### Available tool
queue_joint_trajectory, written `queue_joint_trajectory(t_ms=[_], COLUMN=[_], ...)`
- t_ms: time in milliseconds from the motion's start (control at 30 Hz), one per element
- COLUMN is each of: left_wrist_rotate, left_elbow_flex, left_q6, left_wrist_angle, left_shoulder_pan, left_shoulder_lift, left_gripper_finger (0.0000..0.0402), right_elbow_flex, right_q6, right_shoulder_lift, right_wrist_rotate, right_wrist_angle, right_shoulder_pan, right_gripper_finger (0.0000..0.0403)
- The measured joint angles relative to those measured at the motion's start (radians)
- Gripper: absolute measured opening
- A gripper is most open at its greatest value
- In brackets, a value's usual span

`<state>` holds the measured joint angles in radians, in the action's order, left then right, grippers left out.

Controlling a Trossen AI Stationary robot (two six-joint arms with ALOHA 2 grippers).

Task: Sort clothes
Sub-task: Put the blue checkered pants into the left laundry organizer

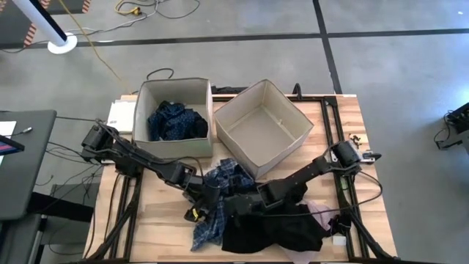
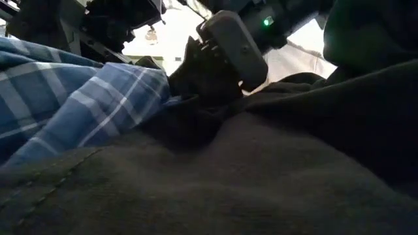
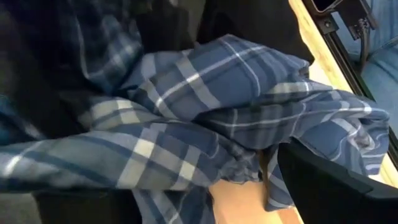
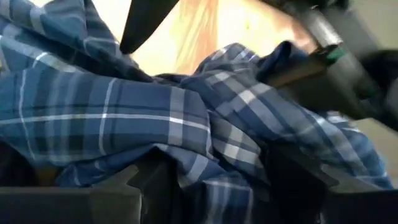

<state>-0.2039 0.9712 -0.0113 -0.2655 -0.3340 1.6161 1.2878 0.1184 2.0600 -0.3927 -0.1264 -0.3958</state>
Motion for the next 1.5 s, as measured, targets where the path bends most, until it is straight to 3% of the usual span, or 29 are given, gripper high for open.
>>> queue_joint_trajectory(t_ms=[133, 233, 533, 833, 967, 1133, 1267, 1367, 1500], left_wrist_rotate=[0.001, -0.009, -0.013, 0.133, 0.158, 0.218, 0.309, 0.360, 0.365], left_elbow_flex=[0.016, 0.032, 0.044, 0.041, 0.014, -0.045, -0.126, -0.196, -0.313], left_q6=[0.002, 0.003, -0.001, -0.067, -0.105, -0.148, -0.162, -0.176, -0.192], left_wrist_angle=[-0.008, -0.015, -0.140, -0.334, -0.332, -0.219, -0.017, 0.152, 0.507], left_shoulder_pan=[0.000, 0.000, 0.001, 0.001, 0.001, -0.004, -0.029, -0.049, -0.068], left_shoulder_lift=[0.000, 0.000, -0.033, -0.160, -0.222, -0.268, -0.324, -0.369, -0.401], left_gripper_finger=[0.0314, 0.0314, 0.0314, 0.0311, 0.0311, 0.0311, 0.0311, 0.0311, 0.0311], right_elbow_flex=[0.010, 0.010, 0.023, 0.021, 0.021, 0.021, 0.021, 0.021, 0.021], right_q6=[-0.026, -0.035, 0.005, 0.046, 0.082, 0.093, 0.117, 0.138, 0.159], right_shoulder_lift=[0.044, 0.071, 0.068, -0.013, -0.080, -0.179, -0.246, -0.291, -0.343], right_wrist_rotate=[0.000, 0.001, 0.001, -0.030, -0.091, -0.112, -0.184, -0.218, -0.237], right_wrist_angle=[-0.007, -0.014, 0.008, 0.035, 0.043, 0.080, 0.115, 0.139, 0.147], right_shoulder_pan=[0.009, 0.015, 0.018, 0.010, 0.000, -0.002, -0.002, -0.003, 0.000], right_gripper_finger=[0.0247, 0.0219, 0.0020, 0.0011, 0.0010, 0.0009, 0.0008, 0.0008, 0.0008])
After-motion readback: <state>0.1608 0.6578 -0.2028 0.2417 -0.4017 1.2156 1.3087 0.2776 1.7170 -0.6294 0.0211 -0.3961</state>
